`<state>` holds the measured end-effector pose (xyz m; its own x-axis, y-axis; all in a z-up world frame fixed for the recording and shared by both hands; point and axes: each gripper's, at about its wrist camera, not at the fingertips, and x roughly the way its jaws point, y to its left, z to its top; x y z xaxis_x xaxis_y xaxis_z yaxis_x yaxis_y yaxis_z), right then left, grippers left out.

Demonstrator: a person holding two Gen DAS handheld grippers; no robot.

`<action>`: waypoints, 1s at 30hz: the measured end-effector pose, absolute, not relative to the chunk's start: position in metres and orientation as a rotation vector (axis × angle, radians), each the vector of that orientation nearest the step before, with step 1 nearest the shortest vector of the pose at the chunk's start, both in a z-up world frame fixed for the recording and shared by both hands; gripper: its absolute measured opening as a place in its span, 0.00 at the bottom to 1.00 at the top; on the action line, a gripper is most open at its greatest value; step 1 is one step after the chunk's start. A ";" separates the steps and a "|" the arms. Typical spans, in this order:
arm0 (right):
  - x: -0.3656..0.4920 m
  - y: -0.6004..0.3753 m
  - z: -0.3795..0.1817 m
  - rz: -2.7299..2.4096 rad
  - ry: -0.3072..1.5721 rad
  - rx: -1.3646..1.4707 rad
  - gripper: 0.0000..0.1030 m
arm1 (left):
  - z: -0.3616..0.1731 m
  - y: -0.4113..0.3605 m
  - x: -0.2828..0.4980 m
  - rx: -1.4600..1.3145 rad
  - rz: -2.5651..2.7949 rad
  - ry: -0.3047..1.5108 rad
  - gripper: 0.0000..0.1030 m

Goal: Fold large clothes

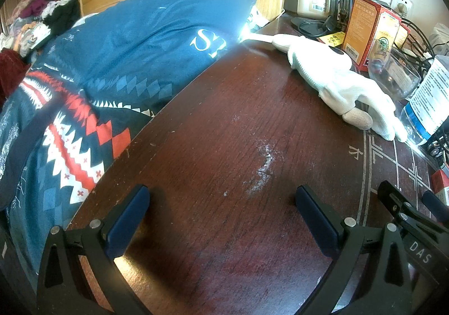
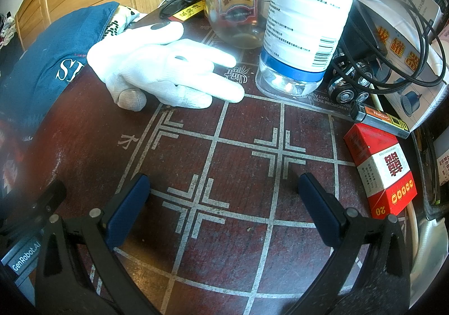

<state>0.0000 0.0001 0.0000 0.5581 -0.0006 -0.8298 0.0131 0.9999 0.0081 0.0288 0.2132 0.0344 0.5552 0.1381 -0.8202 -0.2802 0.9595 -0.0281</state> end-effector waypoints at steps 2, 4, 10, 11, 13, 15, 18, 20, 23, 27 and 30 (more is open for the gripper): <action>0.000 0.000 0.000 -0.008 0.979 0.014 1.00 | 0.034 0.213 0.029 -0.162 0.248 0.952 1.00; 0.000 0.000 0.000 -0.008 0.979 0.014 1.00 | 0.034 0.213 0.029 -0.162 0.248 0.951 1.00; 0.000 0.000 0.000 -0.008 0.979 0.013 1.00 | 0.034 0.213 0.029 -0.162 0.248 0.952 1.00; 0.000 0.000 0.000 -0.008 0.978 0.014 1.00 | 0.034 0.213 0.028 -0.162 0.248 0.952 1.00; 0.000 0.000 0.000 -0.008 0.979 0.014 1.00 | 0.034 0.213 0.028 -0.160 0.249 0.951 1.00; 0.001 0.001 0.000 -0.006 0.978 0.010 1.00 | 0.034 0.213 0.030 -0.160 0.245 0.951 1.00; 0.000 0.003 0.002 0.032 0.992 -0.018 1.00 | 0.035 0.216 0.039 -0.134 0.174 0.977 1.00; 0.001 0.015 0.007 0.104 1.007 -0.046 1.00 | 0.038 0.221 0.039 -0.132 0.064 0.998 0.99; -0.022 0.030 0.037 0.204 0.893 -0.100 1.00 | 0.065 0.257 0.014 -0.257 -0.007 0.924 0.98; -0.066 0.062 0.095 0.364 0.718 -0.148 1.00 | 0.145 0.314 -0.059 -0.200 0.071 0.709 1.00; -0.102 0.095 0.149 0.517 0.547 -0.169 1.00 | 0.210 0.356 -0.130 -0.177 0.167 0.543 1.00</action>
